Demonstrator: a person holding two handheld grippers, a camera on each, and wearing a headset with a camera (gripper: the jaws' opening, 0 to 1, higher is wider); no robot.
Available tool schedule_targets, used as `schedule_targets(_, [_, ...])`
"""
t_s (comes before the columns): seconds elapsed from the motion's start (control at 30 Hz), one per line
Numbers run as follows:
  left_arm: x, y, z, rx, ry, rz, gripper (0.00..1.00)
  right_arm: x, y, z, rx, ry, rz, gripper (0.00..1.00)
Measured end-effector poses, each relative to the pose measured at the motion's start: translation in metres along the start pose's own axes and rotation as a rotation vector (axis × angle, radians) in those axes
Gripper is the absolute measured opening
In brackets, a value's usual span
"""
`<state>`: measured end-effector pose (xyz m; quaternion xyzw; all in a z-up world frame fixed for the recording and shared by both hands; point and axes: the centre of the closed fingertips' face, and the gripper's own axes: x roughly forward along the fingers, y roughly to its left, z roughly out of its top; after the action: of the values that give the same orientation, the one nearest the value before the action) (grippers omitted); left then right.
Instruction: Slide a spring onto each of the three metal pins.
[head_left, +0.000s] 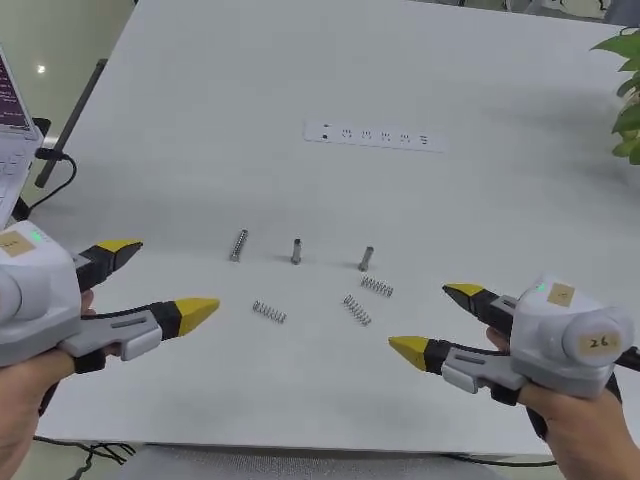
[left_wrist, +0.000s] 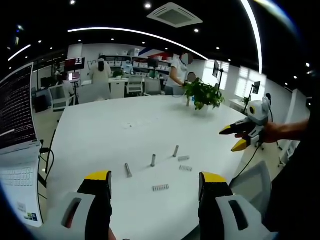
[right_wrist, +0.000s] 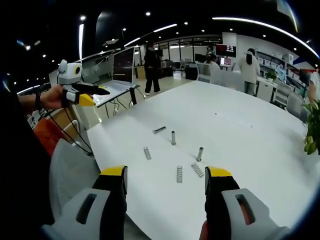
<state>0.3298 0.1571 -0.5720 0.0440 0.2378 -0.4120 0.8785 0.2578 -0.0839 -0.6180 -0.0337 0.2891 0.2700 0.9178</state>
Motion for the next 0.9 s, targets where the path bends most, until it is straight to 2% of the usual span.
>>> schedule_targets(0.43, [0.001,0.003,-0.002,-0.001,0.007,0.003,0.67,-0.003,-0.003,-0.003,0.003,-0.001,-0.009,0.61])
schedule_targets(0.9, [0.021,0.017,-0.002,0.006,0.027,-0.014,0.66,-0.006,-0.008,-0.006,0.001,0.005,-0.026,0.59])
